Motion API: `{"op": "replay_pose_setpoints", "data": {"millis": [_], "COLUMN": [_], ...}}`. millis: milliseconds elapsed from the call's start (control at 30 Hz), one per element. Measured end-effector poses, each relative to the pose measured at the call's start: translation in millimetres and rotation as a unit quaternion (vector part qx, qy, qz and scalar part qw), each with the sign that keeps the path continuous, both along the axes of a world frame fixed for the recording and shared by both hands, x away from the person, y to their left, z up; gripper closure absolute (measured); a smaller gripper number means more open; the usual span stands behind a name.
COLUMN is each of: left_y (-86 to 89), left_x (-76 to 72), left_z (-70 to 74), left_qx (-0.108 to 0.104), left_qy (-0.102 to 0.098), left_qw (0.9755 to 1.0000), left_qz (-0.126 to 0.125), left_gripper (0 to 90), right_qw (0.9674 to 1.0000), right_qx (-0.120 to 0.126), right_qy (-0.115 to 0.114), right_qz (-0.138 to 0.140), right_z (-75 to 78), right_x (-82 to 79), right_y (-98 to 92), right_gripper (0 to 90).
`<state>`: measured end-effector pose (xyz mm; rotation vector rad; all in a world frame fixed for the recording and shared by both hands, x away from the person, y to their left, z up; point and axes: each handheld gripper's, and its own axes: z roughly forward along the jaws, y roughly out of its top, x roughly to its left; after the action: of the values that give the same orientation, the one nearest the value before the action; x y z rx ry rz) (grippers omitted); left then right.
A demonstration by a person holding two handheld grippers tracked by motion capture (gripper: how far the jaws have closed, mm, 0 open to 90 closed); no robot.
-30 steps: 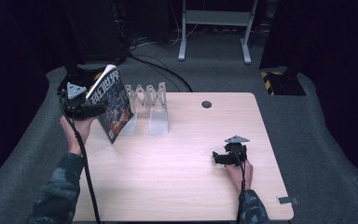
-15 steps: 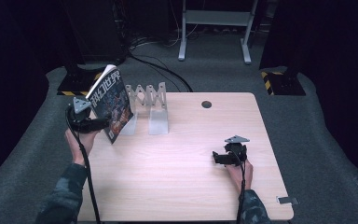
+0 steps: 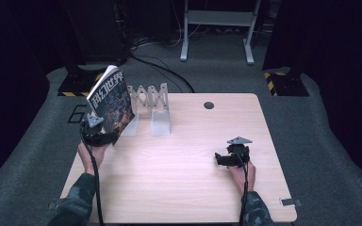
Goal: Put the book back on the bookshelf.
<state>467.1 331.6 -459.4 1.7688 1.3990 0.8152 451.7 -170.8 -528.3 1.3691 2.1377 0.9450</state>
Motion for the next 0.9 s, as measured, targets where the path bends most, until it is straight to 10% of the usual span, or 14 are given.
{"op": "replay_pose_setpoints", "data": {"millis": [300,500,767,900], "left_y": [5.6,8.5,0.5,-4.7], "left_x": [12.5,11.6,10.0,9.9], "left_z": [-42.2,-45.8,-46.9,-44.7], "left_qx": [-0.074,-0.116,-0.156,-0.15], "left_qy": [0.056,0.051,0.059,0.054], "left_qw": [0.9948,0.991,0.9855,0.987], "left_qz": [0.042,0.045,0.03,0.019], "left_gripper": [59.9,78.5,80.0,79.8], "right_qw": [1.0,1.0,1.0,1.0], "right_qx": [0.0,0.001,-0.001,-0.001], "right_qy": [0.0,0.0,0.0,-0.001], "right_qz": [0.0,-0.001,-0.003,-0.002], "right_z": [0.0,0.1,0.1,0.1], "right_x": [0.0,-0.2,-0.3,0.0], "right_y": [-0.1,0.0,-0.3,-0.5], "right_gripper": [10.6,10.8,11.4,11.5]}}
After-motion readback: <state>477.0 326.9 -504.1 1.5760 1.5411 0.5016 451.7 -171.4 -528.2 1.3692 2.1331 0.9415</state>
